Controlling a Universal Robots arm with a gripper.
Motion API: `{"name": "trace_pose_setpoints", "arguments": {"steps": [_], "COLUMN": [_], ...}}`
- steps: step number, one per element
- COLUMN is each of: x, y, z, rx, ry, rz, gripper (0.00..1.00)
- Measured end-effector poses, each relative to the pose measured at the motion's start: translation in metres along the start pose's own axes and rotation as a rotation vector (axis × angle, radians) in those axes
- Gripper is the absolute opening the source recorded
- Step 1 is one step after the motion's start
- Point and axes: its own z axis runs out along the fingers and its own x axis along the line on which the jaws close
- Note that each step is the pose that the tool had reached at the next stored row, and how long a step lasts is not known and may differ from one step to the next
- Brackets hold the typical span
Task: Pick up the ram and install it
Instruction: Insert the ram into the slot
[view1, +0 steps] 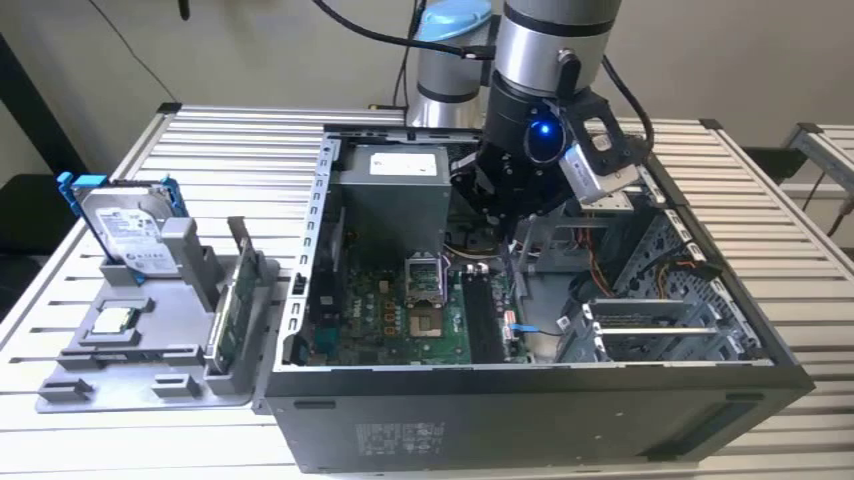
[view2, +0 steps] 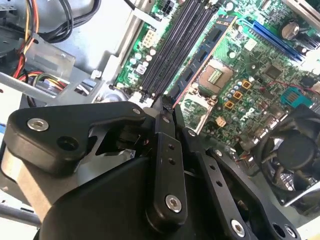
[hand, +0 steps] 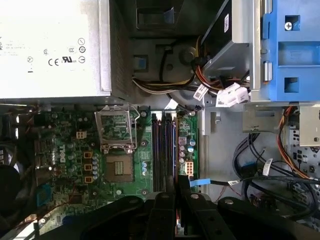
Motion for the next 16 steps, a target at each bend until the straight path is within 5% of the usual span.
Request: {"name": "trace_pose_setpoints", "arguments": {"steps": [16], "x": [0.0004], "y": [0.0003], "z": [0.0145], "rx": [0.0052], "ry": [-0.0004], "rz": [-0.006], "gripper": [0.14]}}
